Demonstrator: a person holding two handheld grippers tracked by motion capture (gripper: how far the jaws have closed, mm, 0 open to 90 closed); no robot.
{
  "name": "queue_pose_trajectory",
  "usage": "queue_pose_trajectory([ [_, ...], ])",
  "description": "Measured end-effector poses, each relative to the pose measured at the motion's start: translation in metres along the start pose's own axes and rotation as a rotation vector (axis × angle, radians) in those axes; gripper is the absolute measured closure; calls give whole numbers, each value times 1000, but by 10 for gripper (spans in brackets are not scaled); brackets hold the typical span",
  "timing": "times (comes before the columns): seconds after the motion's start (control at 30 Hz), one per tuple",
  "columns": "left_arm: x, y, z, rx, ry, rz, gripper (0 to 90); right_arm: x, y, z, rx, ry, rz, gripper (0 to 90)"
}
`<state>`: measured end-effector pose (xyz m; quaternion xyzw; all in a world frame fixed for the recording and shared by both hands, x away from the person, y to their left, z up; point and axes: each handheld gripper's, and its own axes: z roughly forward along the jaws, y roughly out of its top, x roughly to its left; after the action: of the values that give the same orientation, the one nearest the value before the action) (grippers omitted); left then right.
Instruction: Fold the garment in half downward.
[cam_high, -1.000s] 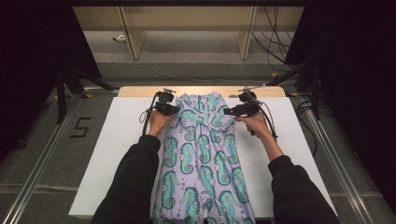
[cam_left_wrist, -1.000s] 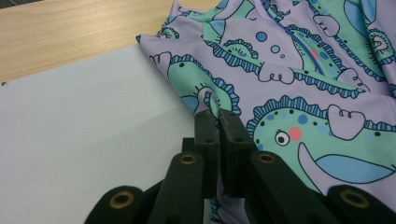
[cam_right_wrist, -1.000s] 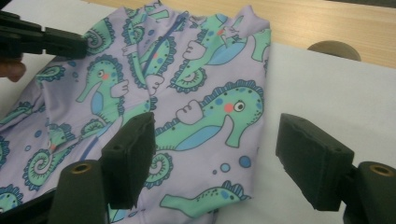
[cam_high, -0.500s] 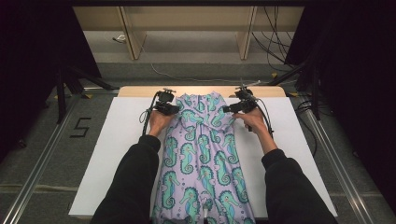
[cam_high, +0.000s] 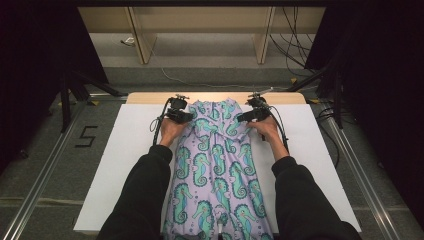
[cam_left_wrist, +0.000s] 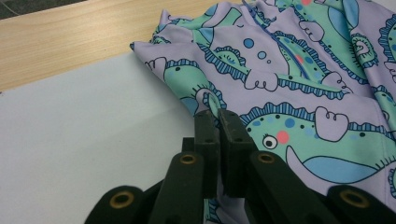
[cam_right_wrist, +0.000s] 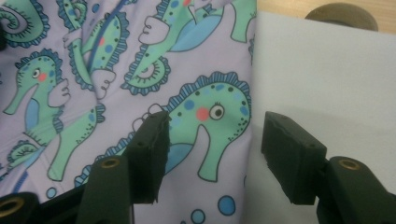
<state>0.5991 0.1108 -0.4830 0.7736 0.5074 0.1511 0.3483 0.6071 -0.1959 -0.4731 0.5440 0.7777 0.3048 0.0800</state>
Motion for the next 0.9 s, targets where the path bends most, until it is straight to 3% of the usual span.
queue_pose_trajectory([
  [0.37,1,0,-1,-5,-2,-12,866,2,-1,8,11,-22,-14,552],
  [0.77,2,0,-1,-3,-2,-13,867,6,0,10,17,-75,-67,839],
  [0.9,3,0,-2,-7,1,-13,869,8,0,9,14,-81,-95,869],
])
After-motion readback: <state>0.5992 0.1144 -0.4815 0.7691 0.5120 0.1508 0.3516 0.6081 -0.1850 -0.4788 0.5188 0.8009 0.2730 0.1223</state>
